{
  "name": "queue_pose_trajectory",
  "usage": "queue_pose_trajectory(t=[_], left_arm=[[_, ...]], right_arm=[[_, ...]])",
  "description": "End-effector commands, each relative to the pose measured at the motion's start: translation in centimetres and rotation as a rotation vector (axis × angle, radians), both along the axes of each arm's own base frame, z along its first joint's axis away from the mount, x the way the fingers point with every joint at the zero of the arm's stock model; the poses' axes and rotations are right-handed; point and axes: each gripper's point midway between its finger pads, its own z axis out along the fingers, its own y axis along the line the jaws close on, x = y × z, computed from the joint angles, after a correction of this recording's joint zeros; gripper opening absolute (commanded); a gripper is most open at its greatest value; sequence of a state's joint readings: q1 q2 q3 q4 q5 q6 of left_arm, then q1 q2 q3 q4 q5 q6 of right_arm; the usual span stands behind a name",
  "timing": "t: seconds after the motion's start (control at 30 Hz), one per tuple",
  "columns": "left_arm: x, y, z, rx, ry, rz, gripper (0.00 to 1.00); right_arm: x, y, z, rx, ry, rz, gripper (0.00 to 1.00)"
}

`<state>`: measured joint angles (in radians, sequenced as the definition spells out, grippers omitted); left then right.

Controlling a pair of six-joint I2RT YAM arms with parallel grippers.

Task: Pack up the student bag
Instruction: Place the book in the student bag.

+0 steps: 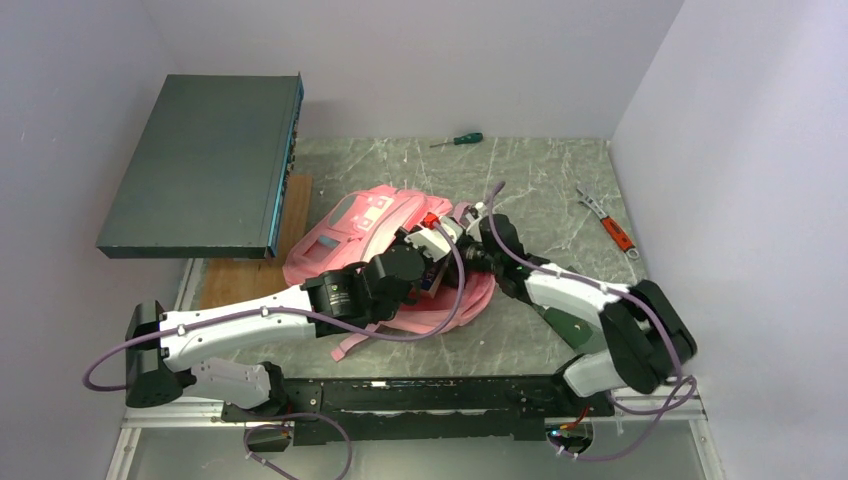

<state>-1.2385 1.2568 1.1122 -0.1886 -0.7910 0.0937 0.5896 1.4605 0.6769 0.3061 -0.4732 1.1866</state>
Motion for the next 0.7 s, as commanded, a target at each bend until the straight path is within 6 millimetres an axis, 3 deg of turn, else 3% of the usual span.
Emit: queue_pose_trajectory(t=[0.0, 0.2, 0.23, 0.33, 0.43, 0.5, 0.53, 0.63, 0.67], left_arm=[[0.5, 0.6, 6.3, -0.202, -0.101, 0.043, 0.00], [0.3, 0.0, 5.0, -0.192, -0.063, 0.024, 0.00], [0.3, -0.2, 4.9, -0.193, -0.061, 0.020, 0.00], [0.2, -0.7, 4.9, -0.185, -0.050, 0.001, 0.00], [0.0, -1.2, 4.8, -0.179, -0.038, -0.020, 0.00], [-0.3, -1.3, 4.7, -0.181, -0.025, -0.023, 0.00], [-0.3, -1.3, 4.6, -0.183, -0.023, -0.022, 0.00], [-0.2, -1.2, 4.4, -0.179, -0.031, -0.016, 0.00], [-0.1, -1.2, 4.4, -0.169, -0.045, -0.016, 0.00]], right_arm=[[-1.6, -2.5, -0.6, -0.136, -0.096, 0.032, 1.00], [-3.4, -2.7, -1.0, -0.089, -0.083, 0.054, 0.72], [-3.2, -2.6, -1.0, -0.083, -0.085, 0.049, 0.61], [-2.0, -1.3, -0.1, -0.018, -0.099, 0.037, 0.30], [1.3, 1.3, 1.9, 0.074, -0.159, -0.005, 0.08], [3.8, 3.5, 2.1, 0.110, -0.160, -0.014, 0.06], [4.1, 4.2, 2.2, 0.142, -0.147, -0.014, 0.11], [3.0, 3.7, 1.6, 0.160, -0.115, -0.027, 0.36], [1.9, 2.1, 0.2, 0.075, -0.107, -0.033, 0.55]])
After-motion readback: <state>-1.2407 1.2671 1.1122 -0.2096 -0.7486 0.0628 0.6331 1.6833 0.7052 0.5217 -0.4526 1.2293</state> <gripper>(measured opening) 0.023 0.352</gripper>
